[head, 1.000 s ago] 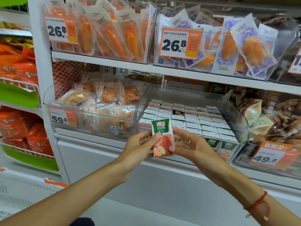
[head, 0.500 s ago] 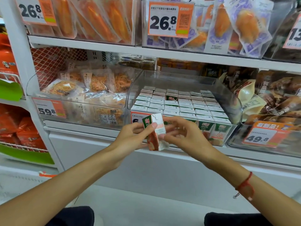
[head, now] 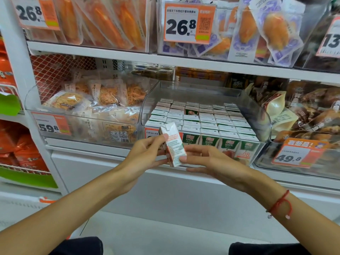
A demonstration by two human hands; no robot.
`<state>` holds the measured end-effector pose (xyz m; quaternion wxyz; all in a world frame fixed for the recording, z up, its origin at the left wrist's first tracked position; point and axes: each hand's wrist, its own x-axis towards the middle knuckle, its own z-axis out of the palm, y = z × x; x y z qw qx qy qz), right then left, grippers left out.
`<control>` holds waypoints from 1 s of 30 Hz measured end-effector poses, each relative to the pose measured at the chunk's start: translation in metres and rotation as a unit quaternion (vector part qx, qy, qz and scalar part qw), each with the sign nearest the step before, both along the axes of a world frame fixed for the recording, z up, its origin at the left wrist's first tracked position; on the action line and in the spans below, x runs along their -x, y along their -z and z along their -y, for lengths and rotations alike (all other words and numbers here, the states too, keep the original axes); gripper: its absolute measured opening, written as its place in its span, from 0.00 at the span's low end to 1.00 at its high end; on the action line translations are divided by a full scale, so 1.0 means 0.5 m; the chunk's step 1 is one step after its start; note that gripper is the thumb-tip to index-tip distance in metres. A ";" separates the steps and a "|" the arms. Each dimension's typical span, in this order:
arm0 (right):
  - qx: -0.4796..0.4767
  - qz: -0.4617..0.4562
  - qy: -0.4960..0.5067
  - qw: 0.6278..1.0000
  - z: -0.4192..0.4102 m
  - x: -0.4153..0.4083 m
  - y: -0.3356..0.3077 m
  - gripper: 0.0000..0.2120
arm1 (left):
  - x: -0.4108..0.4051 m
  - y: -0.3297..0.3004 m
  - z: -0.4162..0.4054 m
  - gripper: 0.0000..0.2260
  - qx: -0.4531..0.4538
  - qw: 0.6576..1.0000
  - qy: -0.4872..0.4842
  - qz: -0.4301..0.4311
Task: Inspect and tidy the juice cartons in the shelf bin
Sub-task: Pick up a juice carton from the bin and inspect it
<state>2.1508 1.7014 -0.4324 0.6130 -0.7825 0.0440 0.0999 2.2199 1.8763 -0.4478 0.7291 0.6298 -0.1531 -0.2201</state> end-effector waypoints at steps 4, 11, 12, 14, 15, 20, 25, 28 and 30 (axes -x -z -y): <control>-0.001 0.031 -0.010 0.999 -0.002 0.004 0.001 0.18 | 0.001 0.001 -0.004 0.12 0.018 1.000 0.013 0.013; 0.158 0.158 0.152 0.963 -0.021 -0.001 0.015 0.24 | 0.007 0.013 0.002 0.06 0.010 0.993 -0.095 0.070; 0.203 0.179 0.157 0.950 -0.026 0.001 0.019 0.26 | 0.009 0.014 0.005 0.04 0.006 0.993 -0.095 0.069; 0.251 0.197 0.142 0.937 -0.034 0.003 0.025 0.28 | 0.009 0.016 0.007 0.04 -0.009 0.994 -0.089 0.070; 0.256 0.190 0.125 0.940 -0.034 0.003 0.025 0.28 | 0.007 0.016 0.005 0.04 -0.014 0.994 -0.085 0.066; 0.104 0.096 0.089 0.986 0.002 -0.003 0.008 0.19 | -0.005 0.008 -0.015 0.12 -0.041 0.999 0.007 0.031; 0.055 0.099 0.035 0.993 0.021 -0.006 0.009 0.14 | -0.006 0.001 -0.023 0.15 -0.037 0.995 0.061 0.071; 0.081 0.135 0.011 0.987 0.028 -0.007 0.009 0.17 | -0.008 -0.004 -0.025 0.17 -0.065 0.982 0.077 0.157; 0.103 0.167 0.000 0.981 0.039 -0.003 0.007 0.17 | -0.008 -0.006 -0.026 0.19 -0.079 0.971 0.084 0.210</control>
